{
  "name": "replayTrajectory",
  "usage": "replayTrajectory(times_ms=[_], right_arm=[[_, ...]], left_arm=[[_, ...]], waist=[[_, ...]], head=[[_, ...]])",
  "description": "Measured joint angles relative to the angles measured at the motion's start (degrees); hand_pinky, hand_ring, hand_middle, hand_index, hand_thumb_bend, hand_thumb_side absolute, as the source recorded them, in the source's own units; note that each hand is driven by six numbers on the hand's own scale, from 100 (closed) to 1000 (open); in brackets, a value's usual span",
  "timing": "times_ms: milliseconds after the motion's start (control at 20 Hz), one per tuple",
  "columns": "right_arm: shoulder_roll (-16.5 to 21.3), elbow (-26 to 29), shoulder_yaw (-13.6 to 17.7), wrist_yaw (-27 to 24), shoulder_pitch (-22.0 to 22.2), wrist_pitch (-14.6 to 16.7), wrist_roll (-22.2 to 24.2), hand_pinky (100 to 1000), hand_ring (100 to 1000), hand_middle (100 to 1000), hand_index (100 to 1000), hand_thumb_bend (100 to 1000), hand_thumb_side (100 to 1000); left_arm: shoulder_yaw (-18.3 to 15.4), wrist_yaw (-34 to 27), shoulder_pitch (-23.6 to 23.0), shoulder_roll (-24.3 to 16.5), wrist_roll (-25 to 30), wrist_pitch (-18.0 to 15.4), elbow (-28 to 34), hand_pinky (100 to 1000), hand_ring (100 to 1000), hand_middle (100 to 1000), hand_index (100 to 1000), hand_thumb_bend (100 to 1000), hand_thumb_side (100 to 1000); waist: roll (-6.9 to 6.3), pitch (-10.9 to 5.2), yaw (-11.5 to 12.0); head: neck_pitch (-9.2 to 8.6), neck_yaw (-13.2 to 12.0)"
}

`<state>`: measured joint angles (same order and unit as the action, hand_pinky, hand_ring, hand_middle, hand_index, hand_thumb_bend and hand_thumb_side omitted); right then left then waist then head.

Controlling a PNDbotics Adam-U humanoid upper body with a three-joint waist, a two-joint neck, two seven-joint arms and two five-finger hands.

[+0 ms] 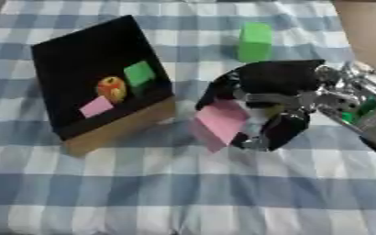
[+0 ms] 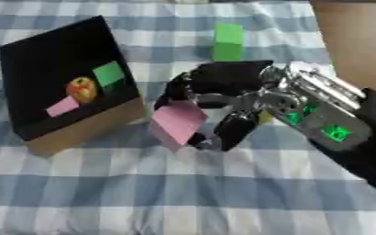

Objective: Pick up objects on the table and place them in the box.

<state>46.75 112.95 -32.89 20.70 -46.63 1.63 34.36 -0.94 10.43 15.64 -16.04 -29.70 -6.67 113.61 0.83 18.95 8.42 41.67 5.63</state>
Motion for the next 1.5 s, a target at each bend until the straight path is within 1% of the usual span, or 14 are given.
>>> replayTrajectory(times_ms=[200,350,450,600,750,950,1300,1500], right_arm=[[0.0,0.5,1.9,-3.3,-3.4,-0.8,0.4,872,772,525,681,100,100],[-0.6,0.5,2.6,-4.3,-6.6,-2.3,1.1,870,776,537,692,100,100],[-2.2,-0.4,2.5,-4.2,-9.9,-3.1,2.0,866,776,540,694,100,100],[-6.6,-5.4,1.9,-3.6,-15.3,-2.7,3.1,865,776,543,696,100,100],[-12.2,-12.9,1.5,-0.8,-19.5,-0.3,3.0,864,776,545,698,100,100],[-19.5,-23.4,2.4,4.9,-22.6,4.0,1.0,865,778,552,704,100,100],[-29.3,-39.6,5.6,17.4,-23.9,10.8,-4.9,867,787,568,720,100,100],[-33.6,-47.5,7.4,23.6,-23.9,14.4,-8.0,871,801,597,745,100,100]], left_arm=[[0.0,0.0,0.0,0.0,0.0,0.0,0.0,789,774,687,815,377,758],[0.0,0.0,0.0,0.0,-0.1,0.1,0.0,789,774,688,816,378,756],[0.0,0.0,0.0,0.0,-0.1,0.1,0.0,789,775,689,816,379,755],[0.0,0.1,0.0,0.0,-0.2,0.1,0.0,789,776,691,816,382,753],[0.0,0.1,0.1,0.0,-0.6,0.1,0.0,789,776,692,816,385,750],[-0.1,0.1,1.2,0.0,-1.2,-0.1,0.0,788,774,690,814,395,741],[0.0,-0.1,3.5,0.0,-1.3,-1.8,0.0,790,773,691,813,406,731],[0.6,-0.3,4.9,0.0,-0.4,-2.9,0.0,790,773,691,813,407,728]], waist=[[0.00,-0.02,-0.1],[0.00,-0.06,0.0],[0.02,-0.06,0.1],[0.31,-0.06,0.7],[0.53,0.00,1.6],[0.73,0.18,3.2],[1.08,1.58,5.8],[1.08,1.99,6.6]], head=[[0.00,0.0],[0.00,0.2],[0.00,0.6],[0.00,1.4],[-0.31,2.5],[-1.18,4.4],[-2.51,7.3],[-2.90,8.4]])
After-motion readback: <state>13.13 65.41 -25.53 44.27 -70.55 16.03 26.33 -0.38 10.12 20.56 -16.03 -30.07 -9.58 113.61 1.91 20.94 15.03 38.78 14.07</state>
